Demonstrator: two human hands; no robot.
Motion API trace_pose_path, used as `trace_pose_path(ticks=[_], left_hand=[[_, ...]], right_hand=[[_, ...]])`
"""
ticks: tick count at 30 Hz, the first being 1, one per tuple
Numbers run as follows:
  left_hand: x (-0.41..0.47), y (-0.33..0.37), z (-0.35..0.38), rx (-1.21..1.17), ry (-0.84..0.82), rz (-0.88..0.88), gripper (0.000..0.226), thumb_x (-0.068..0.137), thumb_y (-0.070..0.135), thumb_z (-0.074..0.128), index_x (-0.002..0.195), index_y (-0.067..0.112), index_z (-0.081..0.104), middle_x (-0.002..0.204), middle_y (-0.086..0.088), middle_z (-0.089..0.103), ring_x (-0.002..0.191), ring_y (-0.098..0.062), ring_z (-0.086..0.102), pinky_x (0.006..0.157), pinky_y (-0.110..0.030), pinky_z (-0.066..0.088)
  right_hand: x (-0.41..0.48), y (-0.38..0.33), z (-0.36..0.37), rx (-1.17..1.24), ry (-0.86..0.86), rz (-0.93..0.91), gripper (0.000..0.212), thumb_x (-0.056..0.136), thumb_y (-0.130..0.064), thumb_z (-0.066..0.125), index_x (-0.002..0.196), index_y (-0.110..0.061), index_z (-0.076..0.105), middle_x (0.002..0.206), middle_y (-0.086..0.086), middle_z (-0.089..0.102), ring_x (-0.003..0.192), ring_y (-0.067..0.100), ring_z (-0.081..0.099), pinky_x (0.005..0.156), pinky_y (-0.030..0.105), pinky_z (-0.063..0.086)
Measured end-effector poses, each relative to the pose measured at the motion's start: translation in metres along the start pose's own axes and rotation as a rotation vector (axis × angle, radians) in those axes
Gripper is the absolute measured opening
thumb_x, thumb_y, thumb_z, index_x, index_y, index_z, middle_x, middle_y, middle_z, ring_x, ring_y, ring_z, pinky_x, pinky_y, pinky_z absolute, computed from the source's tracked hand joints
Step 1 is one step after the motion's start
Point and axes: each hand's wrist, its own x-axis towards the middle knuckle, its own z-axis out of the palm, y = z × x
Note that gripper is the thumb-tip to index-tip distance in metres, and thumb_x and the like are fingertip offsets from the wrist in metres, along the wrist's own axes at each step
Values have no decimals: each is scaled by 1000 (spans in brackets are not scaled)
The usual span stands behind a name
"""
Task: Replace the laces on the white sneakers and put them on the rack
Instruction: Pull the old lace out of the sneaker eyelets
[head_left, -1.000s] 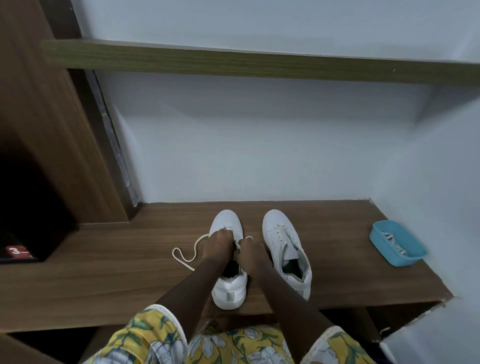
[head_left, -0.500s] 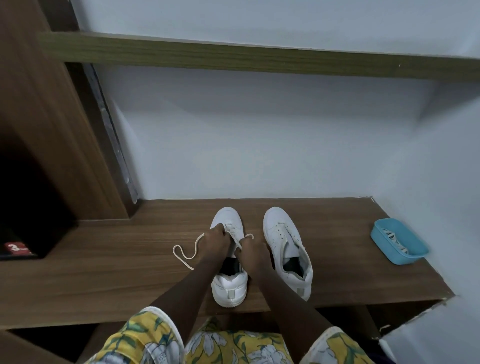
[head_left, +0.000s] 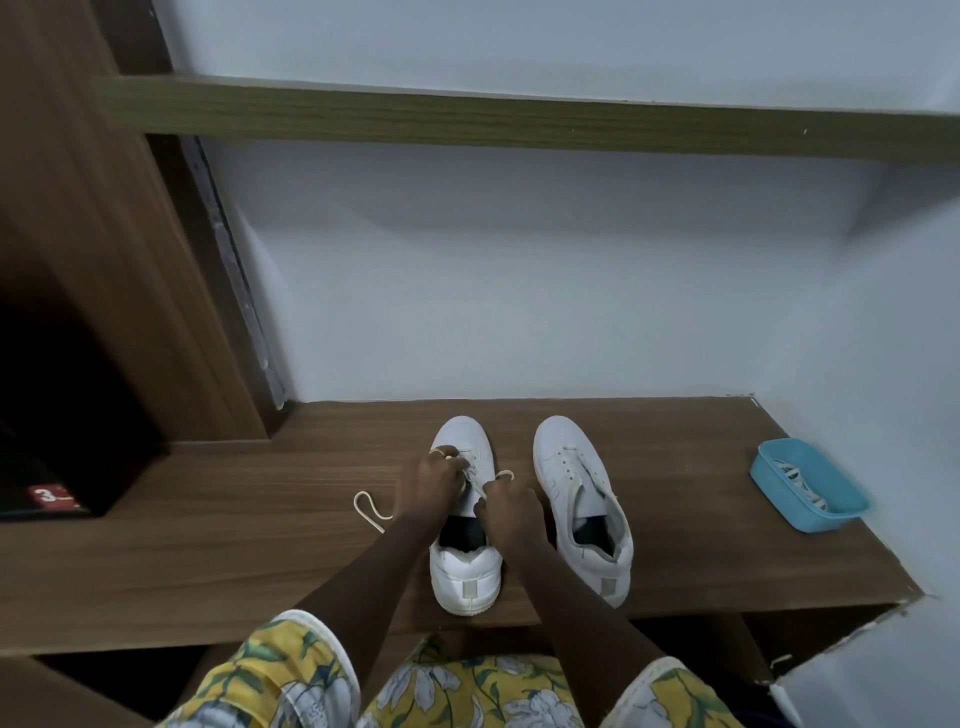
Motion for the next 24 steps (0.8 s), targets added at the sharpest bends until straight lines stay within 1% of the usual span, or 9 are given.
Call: trace_pose_path(ticks=[2, 7, 8, 10, 12, 17, 20, 22, 24], left_hand=[[3, -4, 2, 72, -63, -1, 24, 39, 17, 87, 50, 24, 67, 59, 9, 61, 44, -12, 56, 38, -18, 32], [3, -6, 8, 65, -24, -56, 25, 46, 15, 85, 43, 18, 60, 47, 3, 54, 40, -18, 51, 40, -22, 34], [-1, -5, 6, 85, 14, -103, 20, 52, 15, 83, 48, 17, 64, 51, 0, 57, 43, -20, 54, 42, -25, 36], [-3, -2, 3, 17, 54, -205, 6, 76, 16, 70, 75, 10, 73, 74, -10, 66, 66, -29, 63, 59, -33, 45], [-2, -1, -1, -146, 96, -409, 19, 90, 17, 55, 98, 8, 71, 96, -16, 66, 89, -34, 62, 74, -37, 46], [3, -8, -2, -535, 171, -752, 17, 88, 18, 58, 89, 10, 73, 94, -15, 70, 94, -34, 62, 75, -31, 44], [1, -11, -1, -577, 117, -730, 20, 81, 12, 57, 95, 12, 72, 98, -13, 70, 98, -32, 63, 83, -34, 50], [-1, -8, -3, -454, 75, -610, 37, 79, 11, 54, 112, 20, 68, 110, -8, 68, 106, -29, 60, 89, -33, 48], [-1, -6, -3, -235, 31, -433, 39, 81, 19, 54, 117, 29, 65, 116, -1, 66, 109, -25, 58, 94, -32, 42]], right_hand=[[0, 0, 0, 7, 1, 5, 29, 97, -24, 46, 114, -7, 61, 117, 14, 56, 102, 25, 59, 82, 29, 45], [0, 1, 0, 16, -1, 11, 30, 96, -24, 47, 115, -6, 61, 118, 14, 55, 103, 26, 59, 83, 30, 46], [0, 1, 0, 16, 0, 10, 30, 96, -24, 47, 115, -6, 61, 117, 14, 55, 103, 27, 59, 82, 30, 46], [-1, 1, -1, 17, -3, 11, 29, 96, -22, 47, 112, -5, 62, 116, 14, 56, 101, 27, 60, 81, 30, 45], [-1, 1, -2, 20, -6, 14, 28, 95, -21, 46, 110, -5, 63, 115, 14, 56, 100, 27, 60, 80, 30, 45], [-1, 1, -2, 20, -18, 19, 27, 94, -18, 45, 109, -5, 63, 114, 14, 57, 100, 28, 60, 79, 30, 45], [-1, 1, -1, 20, -11, 20, 27, 95, -19, 45, 109, -5, 63, 113, 14, 57, 99, 27, 60, 73, 27, 40], [-2, 1, -1, 24, -9, 22, 27, 95, -19, 45, 111, -5, 62, 114, 14, 57, 100, 27, 60, 76, 28, 42], [-2, 1, -1, 30, -8, 24, 28, 95, -21, 46, 111, -5, 62, 115, 14, 56, 101, 27, 60, 80, 29, 44]])
